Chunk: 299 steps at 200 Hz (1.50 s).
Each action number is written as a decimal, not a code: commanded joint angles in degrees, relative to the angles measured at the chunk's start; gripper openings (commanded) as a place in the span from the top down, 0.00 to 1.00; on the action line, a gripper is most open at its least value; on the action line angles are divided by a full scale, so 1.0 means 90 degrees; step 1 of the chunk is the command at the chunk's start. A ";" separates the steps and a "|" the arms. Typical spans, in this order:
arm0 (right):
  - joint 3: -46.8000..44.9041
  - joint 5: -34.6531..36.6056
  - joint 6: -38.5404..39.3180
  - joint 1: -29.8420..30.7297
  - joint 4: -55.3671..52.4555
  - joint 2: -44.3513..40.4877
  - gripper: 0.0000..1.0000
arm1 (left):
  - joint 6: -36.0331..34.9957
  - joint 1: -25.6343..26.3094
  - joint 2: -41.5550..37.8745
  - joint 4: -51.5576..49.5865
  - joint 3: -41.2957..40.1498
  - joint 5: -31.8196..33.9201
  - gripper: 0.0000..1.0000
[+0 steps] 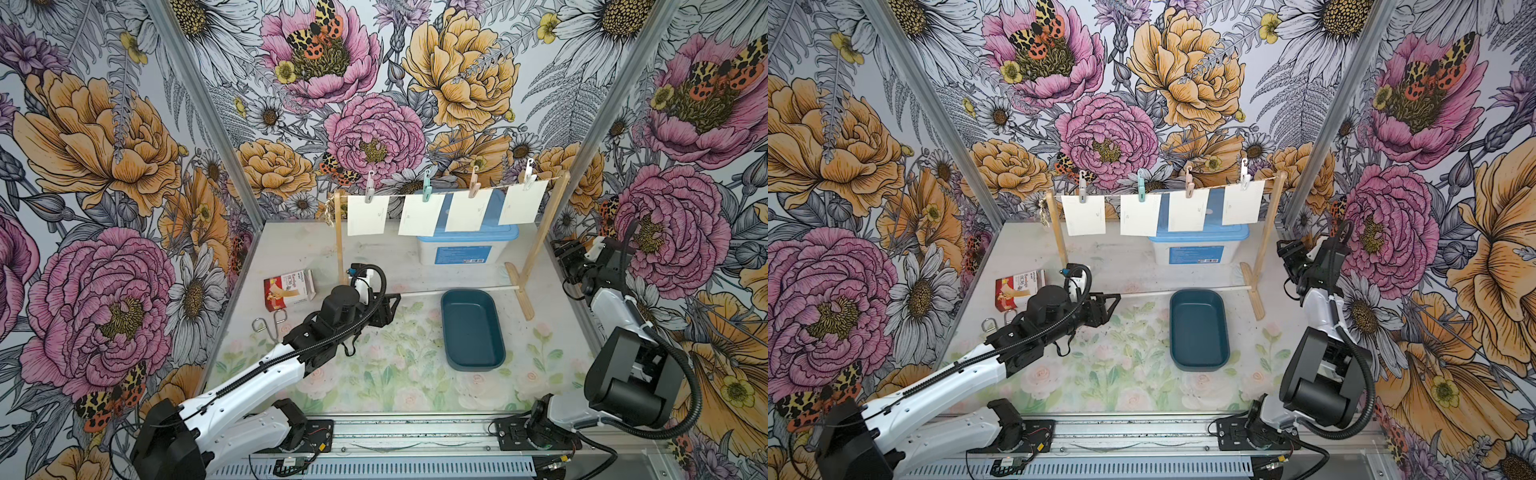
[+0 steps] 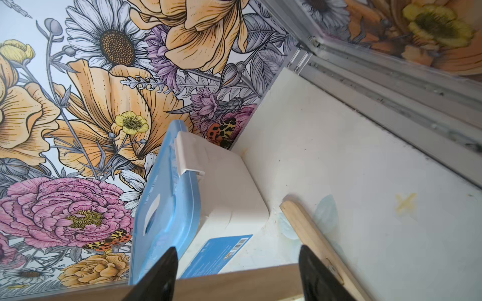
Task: Remove the postcards from the strings
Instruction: Move the clothesline to the center of the board.
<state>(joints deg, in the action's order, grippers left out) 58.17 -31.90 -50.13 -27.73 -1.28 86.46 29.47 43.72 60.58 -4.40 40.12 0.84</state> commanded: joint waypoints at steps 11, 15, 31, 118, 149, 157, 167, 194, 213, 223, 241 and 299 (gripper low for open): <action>0.0567 -0.0609 -0.0260 0.0028 0.0063 0.0504 0.29 | -0.0352 0.0442 0.0666 0.0457 0.0496 -0.0008 0.32; 0.0637 -0.0673 -0.0260 0.0046 0.0059 0.0572 0.29 | -0.0363 0.0484 0.0750 0.0473 0.0539 -0.0006 0.32; 0.0816 -0.0866 -0.0261 0.0091 0.0058 0.0777 0.30 | -0.0394 0.0625 0.1096 0.0556 0.0716 -0.0089 0.32; 0.1503 -0.1873 -0.0231 0.0295 0.0318 0.1731 0.31 | -0.0521 0.0969 0.2070 0.1039 0.1366 -0.0413 0.28; 0.1554 -0.2157 -0.0164 0.0356 0.0386 0.1852 0.33 | -0.0511 0.1005 0.2276 0.1152 0.1469 -0.0489 0.27; 0.1490 -0.2181 -0.0138 0.0366 0.0412 0.1822 0.33 | -0.0510 0.1011 0.2299 0.1203 0.1493 -0.0495 0.27; 0.1389 -0.2231 -0.0133 0.0387 0.0498 0.1779 0.33 | -0.0511 0.1011 0.2339 0.1248 0.1518 -0.0491 0.27; 0.1044 -0.2304 -0.0186 0.0419 0.0774 0.1554 0.34 | -0.0597 0.1007 0.2438 0.1267 0.1630 -0.0202 0.25; 0.0842 -0.2311 -0.0203 0.0498 0.0847 0.1381 0.34 | -0.0632 0.0988 0.2478 0.1299 0.1738 -0.0043 0.24; 0.0734 -0.2305 -0.0202 0.0558 0.0891 0.1293 0.34 | -0.0622 0.0963 0.2514 0.1398 0.1793 -0.0048 0.24; 0.0514 -0.2306 -0.0198 0.0668 0.0998 0.1146 0.34 | -0.0545 0.0943 0.2597 0.1617 0.1910 -0.0088 0.24; -0.0067 -0.2152 -0.0140 0.1009 0.1177 0.0704 0.33 | -0.0279 0.0943 0.3059 0.2528 0.2307 -0.0094 0.20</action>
<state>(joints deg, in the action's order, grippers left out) 59.27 -51.07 -52.05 -19.66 7.09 96.03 25.52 52.42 86.61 11.55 59.18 -0.86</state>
